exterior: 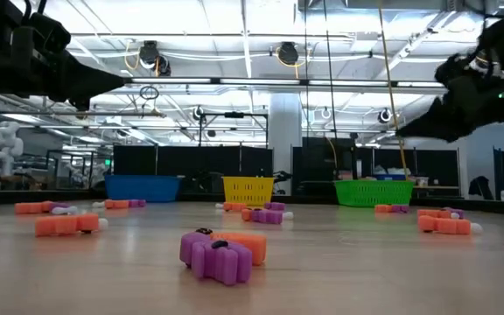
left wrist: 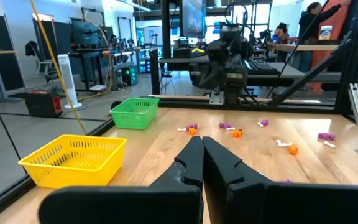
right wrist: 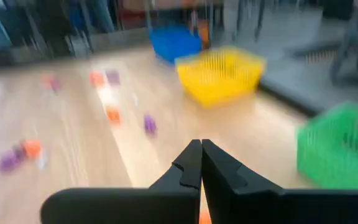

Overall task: Sort Halloween decoration
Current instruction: Put the orange skeleton toy into the green bin, then put the violet skeleton toy into the blue bin

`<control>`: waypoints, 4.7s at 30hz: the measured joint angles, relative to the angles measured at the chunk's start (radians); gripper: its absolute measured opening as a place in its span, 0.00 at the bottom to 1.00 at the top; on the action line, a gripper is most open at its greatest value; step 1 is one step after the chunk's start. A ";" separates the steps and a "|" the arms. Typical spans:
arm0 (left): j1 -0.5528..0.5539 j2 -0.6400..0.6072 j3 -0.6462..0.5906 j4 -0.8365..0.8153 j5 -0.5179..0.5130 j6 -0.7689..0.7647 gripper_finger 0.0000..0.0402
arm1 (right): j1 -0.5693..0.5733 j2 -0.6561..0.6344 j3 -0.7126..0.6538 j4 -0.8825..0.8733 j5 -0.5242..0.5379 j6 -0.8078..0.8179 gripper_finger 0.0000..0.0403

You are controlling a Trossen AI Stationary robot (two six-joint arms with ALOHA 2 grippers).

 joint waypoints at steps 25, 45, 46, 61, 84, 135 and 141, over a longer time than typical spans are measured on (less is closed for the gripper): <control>0.000 0.000 0.000 0.000 0.000 0.000 0.00 | -0.067 0.999 0.565 -0.385 -0.138 -0.180 0.33; 0.000 0.000 0.000 0.000 0.000 0.000 0.00 | -0.137 1.358 0.772 -0.560 -0.151 -0.326 0.29; 0.000 0.000 0.000 0.000 0.000 0.000 0.00 | -0.137 1.363 0.774 -0.563 -0.164 -0.317 0.27; 0.000 0.000 0.000 0.000 0.000 0.000 0.00 | -0.135 1.261 0.769 -0.568 -0.224 -0.187 0.01; 0.000 0.000 0.000 0.000 0.000 0.000 0.00 | -0.552 1.241 1.036 -0.651 -0.034 0.084 0.01; 0.000 0.000 0.000 0.005 0.000 0.000 0.00 | -0.551 1.093 0.783 -0.112 -0.430 -0.100 0.00; 0.000 0.000 0.000 0.125 -0.057 0.001 0.00 | -0.470 1.092 0.686 0.083 -0.425 -0.094 0.00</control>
